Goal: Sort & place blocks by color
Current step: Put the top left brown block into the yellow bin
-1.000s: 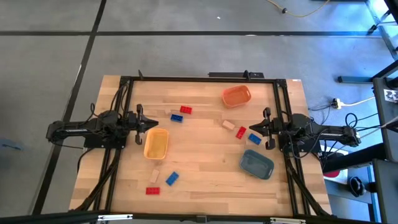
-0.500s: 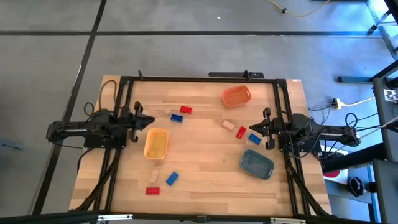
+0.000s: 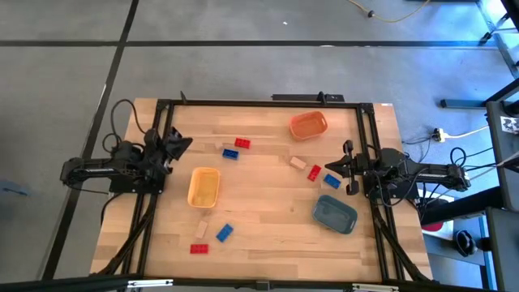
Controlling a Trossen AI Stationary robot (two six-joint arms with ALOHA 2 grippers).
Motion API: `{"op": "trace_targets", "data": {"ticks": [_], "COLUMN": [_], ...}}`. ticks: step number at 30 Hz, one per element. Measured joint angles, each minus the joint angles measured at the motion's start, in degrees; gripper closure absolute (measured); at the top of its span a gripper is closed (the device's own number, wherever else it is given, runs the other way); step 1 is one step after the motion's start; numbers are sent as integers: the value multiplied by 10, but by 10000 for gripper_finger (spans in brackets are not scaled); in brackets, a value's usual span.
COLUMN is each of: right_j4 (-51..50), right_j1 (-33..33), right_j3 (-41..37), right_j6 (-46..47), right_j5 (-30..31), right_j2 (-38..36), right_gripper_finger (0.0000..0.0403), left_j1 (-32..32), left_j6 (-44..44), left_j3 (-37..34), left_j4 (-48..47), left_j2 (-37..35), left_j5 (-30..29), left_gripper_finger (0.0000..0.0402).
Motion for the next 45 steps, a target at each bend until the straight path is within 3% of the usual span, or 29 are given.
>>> {"op": "trace_targets", "data": {"ticks": [7, 21, 27, 34, 38, 45], "right_j4": [0, 0, 0, 0, 0, 0], "right_j1": [0, 0, 0, 0, 0, 0], "right_j3": [0, 0, 0, 0, 0, 0], "right_j6": [0, 0, 0, 0, 0, 0], "right_j5": [0, 0, 0, 0, 0, 0], "right_j2": [0, 0, 0, 0, 0, 0], "right_gripper_finger": [396, 396, 396, 396, 396, 396], "left_j1": [0, 0, 0, 0, 9, 90], "left_j6": [-63, -75, -87, -101, -101, -105], "left_j3": [0, 0, 9, 98, 171, 291], "left_j4": [10, 9, -7, -150, -282, -507], "left_j2": [0, 0, 15, 95, 173, 335], "left_j5": [-1, -8, -13, -7, -5, 19], "left_gripper_finger": [376, 375, 338, 244, 197, 147]}}
